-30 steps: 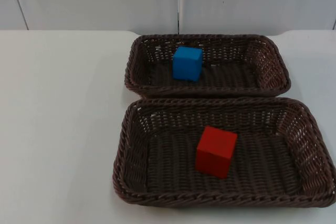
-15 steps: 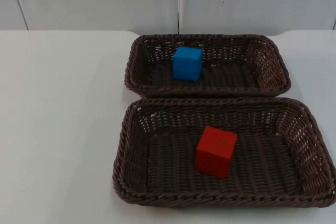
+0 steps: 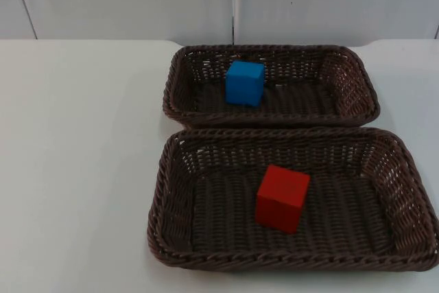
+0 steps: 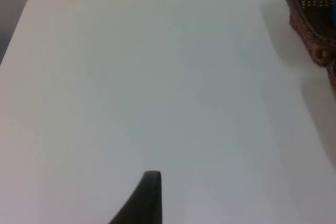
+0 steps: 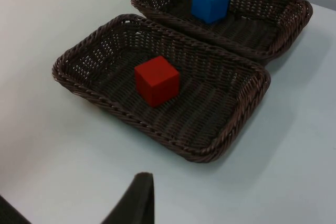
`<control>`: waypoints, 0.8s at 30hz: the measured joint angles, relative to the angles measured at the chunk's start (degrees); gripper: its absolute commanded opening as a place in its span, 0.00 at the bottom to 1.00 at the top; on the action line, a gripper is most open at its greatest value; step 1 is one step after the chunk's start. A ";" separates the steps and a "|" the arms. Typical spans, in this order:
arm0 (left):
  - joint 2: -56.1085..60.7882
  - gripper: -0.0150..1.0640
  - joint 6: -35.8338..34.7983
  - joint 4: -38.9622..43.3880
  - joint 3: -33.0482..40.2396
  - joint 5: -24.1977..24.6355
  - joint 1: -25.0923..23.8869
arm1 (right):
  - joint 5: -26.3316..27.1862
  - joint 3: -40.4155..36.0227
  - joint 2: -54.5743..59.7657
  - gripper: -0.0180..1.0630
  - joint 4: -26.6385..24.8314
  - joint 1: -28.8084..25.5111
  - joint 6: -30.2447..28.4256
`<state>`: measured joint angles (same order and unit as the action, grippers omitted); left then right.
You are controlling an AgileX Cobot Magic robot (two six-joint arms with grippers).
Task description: Pick up one cube with the left hand and place it into the upper basket. Pick up one cube with the right hand and place it into the lower basket.
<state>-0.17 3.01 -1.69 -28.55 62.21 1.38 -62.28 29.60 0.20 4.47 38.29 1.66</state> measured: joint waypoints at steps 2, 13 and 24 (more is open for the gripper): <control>0.00 0.99 0.00 0.00 0.00 0.00 0.00 | 0.00 0.00 0.00 0.99 0.00 0.00 0.00; 0.00 0.99 0.00 0.00 0.00 0.00 0.00 | 0.00 0.00 0.00 0.99 0.00 -1.82 0.00; 0.00 0.99 0.00 0.00 0.00 0.00 0.00 | 0.00 0.00 0.00 0.99 0.00 -11.71 0.00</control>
<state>-0.17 3.01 -1.69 -28.55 62.21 1.38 -62.28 29.60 0.20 4.47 26.58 1.66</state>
